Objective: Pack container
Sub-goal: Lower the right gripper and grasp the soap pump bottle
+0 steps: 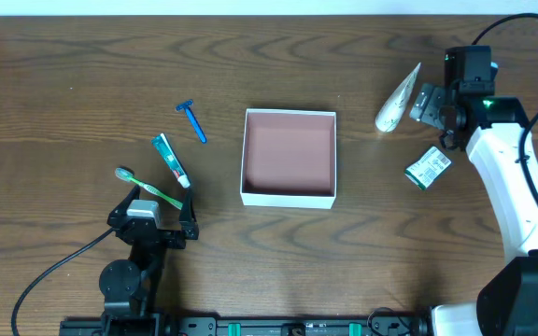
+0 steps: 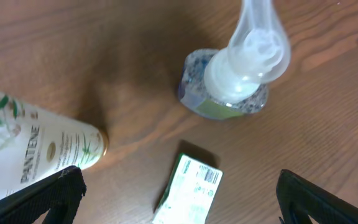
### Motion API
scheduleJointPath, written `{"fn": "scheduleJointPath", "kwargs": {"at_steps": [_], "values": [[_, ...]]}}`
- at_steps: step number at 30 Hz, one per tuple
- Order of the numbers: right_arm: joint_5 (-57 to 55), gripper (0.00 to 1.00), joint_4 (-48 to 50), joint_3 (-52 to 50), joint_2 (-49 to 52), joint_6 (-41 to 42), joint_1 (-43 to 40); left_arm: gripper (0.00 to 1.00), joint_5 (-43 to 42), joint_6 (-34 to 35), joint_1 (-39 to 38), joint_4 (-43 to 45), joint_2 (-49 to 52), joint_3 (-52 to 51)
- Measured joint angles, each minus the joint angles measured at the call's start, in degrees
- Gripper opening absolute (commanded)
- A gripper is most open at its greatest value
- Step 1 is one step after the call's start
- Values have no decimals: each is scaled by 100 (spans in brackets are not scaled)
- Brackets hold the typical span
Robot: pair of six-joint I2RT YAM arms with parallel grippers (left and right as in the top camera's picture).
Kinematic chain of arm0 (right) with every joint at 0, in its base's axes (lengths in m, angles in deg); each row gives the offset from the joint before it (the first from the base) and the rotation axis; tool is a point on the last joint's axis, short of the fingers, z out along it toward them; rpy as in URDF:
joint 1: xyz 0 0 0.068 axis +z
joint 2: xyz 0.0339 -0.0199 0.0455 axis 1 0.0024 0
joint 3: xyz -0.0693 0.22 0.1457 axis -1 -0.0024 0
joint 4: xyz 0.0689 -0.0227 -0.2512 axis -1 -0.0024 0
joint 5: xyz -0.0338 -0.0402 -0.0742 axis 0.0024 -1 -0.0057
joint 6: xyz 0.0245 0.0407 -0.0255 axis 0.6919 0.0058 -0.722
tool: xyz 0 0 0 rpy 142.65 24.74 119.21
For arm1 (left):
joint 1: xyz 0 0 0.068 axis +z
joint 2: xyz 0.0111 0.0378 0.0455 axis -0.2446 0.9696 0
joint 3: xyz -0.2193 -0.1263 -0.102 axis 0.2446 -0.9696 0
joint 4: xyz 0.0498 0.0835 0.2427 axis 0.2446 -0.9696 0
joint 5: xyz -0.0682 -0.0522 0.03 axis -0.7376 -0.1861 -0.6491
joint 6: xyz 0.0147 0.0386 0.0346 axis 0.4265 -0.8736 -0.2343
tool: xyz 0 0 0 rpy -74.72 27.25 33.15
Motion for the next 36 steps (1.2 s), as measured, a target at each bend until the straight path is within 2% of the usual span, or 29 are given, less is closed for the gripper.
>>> {"fn": "scheduleJointPath", "kwargs": {"at_steps": [10,22,36], "values": [[-153,99,603,0,0,-315,-286,98,2,0,0,0,0,0],[-192,99,750,0,247,-481,-800,98,0,0,0,0,0,0],[-63,94,1432,0,693,-898,-833,98,0,0,0,0,0,0]]}}
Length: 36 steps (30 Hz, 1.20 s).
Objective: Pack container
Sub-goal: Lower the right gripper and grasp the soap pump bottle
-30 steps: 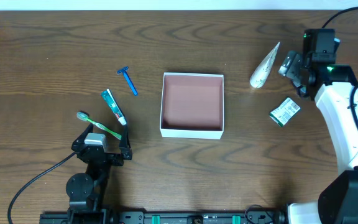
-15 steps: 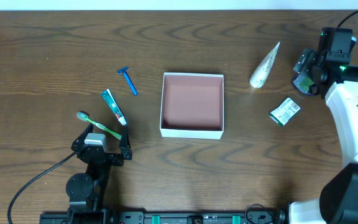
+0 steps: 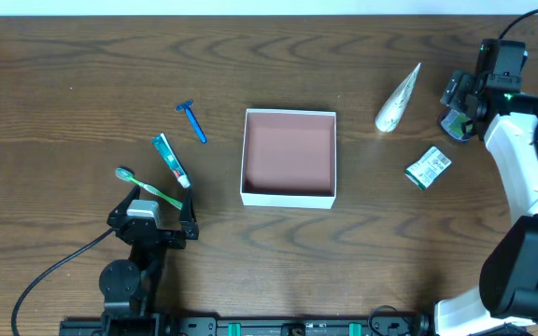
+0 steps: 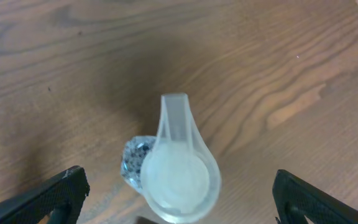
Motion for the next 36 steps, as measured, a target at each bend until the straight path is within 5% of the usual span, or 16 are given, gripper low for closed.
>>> {"fn": "scheduleJointPath", "kwargs": {"at_steps": [5,25,36], "values": [[24,85,7,0,284,-66,0,98,0,0,0,0,0,0],[55,21,321,15,341,-258,-85,98,0,0,0,0,0,0],[63,8,280,15,343,-330,-85,98,0,0,0,0,0,0]]}}
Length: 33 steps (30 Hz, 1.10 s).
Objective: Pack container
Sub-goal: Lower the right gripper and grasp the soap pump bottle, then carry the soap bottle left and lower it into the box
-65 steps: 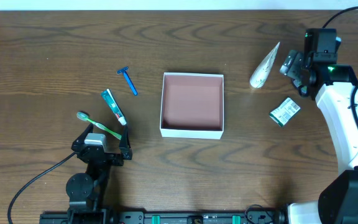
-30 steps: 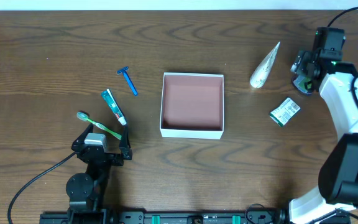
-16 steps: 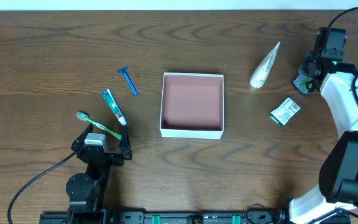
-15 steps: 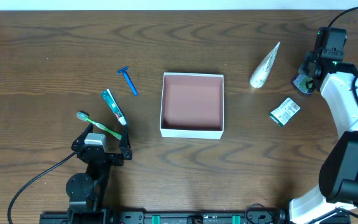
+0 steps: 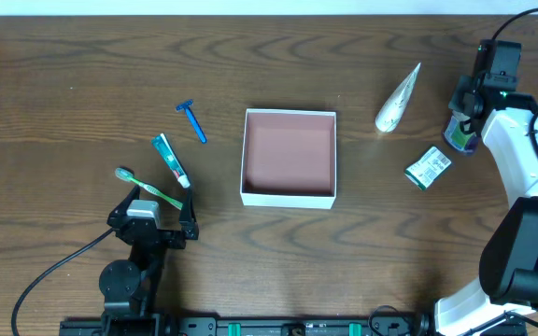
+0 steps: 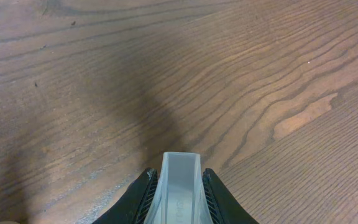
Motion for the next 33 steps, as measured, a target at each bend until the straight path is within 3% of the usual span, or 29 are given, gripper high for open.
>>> {"fn": "scheduleJointPath", "kwargs": {"at_steps": [11,24,33], "values": [[286,13,-334,-13,-304,-120,57,98,0,0,0,0,0,0],[466,18,-1532,-13,-2944,-94,839,98,0,0,0,0,0,0],[820,20,-2090,-15,-3703,245,1757,98,0,0,0,0,0,0]]}}
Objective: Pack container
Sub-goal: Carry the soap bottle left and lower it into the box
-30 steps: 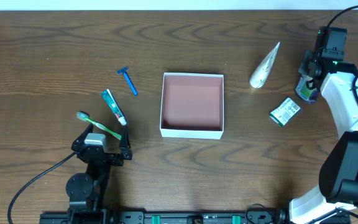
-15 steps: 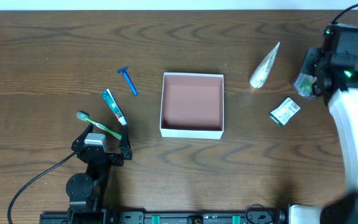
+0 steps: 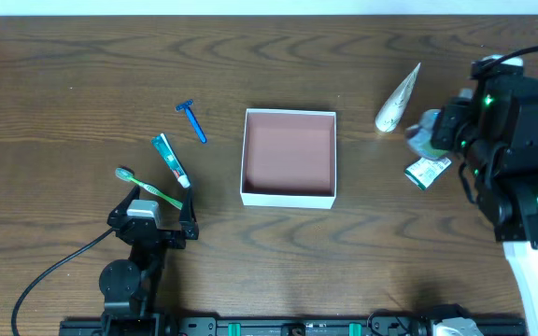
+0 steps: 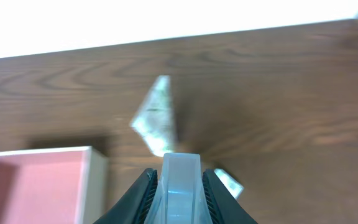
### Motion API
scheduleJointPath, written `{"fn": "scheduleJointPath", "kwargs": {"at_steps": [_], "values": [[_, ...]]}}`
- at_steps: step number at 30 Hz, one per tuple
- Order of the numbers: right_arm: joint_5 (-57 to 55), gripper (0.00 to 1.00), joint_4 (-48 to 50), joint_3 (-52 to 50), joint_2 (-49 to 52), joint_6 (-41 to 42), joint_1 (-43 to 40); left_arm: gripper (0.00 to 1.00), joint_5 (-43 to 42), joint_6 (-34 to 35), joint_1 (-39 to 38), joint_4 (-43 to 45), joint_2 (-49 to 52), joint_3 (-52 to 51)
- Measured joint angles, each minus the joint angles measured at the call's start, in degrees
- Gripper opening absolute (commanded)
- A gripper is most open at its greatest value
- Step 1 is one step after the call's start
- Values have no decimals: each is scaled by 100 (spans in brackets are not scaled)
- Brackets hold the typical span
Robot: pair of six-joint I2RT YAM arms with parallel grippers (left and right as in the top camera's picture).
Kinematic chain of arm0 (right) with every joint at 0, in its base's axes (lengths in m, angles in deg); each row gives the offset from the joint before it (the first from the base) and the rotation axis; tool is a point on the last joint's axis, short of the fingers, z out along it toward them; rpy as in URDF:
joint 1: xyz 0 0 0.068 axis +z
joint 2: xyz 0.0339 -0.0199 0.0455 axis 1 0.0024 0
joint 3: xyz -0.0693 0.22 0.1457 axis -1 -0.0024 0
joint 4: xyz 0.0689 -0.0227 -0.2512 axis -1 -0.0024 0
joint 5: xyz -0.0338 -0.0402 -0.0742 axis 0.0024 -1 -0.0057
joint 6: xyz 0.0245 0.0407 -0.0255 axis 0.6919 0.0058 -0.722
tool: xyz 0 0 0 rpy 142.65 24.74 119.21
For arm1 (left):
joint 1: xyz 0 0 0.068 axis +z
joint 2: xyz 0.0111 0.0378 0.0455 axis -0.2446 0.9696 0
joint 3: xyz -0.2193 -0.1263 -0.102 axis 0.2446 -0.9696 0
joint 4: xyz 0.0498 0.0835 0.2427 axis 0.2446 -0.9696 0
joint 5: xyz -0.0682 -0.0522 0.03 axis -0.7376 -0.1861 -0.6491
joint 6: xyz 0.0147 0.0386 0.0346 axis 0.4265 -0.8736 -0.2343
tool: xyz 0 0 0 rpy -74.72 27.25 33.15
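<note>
The white box with a pink inside sits mid-table; its near corner shows in the right wrist view. My right gripper is shut on the clear pump head of a small soap bottle, held above the table between the tube and the green pack. In the wrist view the fingers clamp the pump head from both sides. My left gripper rests at the front left, its jaws unclear.
A white Pantene tube lies right of the box. A green-white pack lies below it. Left of the box lie a blue razor, a toothpaste tube and a green toothbrush.
The right gripper, still shut on the pump head, has come left from the far right edge with the bottle off the table. Its camera now faces the tube and the box.
The right gripper was open above the tube, the bottle and the pack. Then it was open directly over the pump bottle. Then it was shut on the pump head, the bottle standing at the far right. Now it holds the bottle nearer the box.
</note>
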Motion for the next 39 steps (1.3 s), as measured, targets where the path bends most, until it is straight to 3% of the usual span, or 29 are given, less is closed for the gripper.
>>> {"fn": "scheduleJointPath", "kwargs": {"at_steps": [6,16,28,39], "values": [[256,23,570,0,326,229,907,98,0,0,0,0,0,0],[446,24,2549,0,2330,417,2129,98,2,0,0,0,0,0],[645,22,4164,-2,3480,354,2328,98,0,0,0,-2,0,0],[876,19,4424,-2,3982,136,2334,98,0,0,0,-2,0,0]]}}
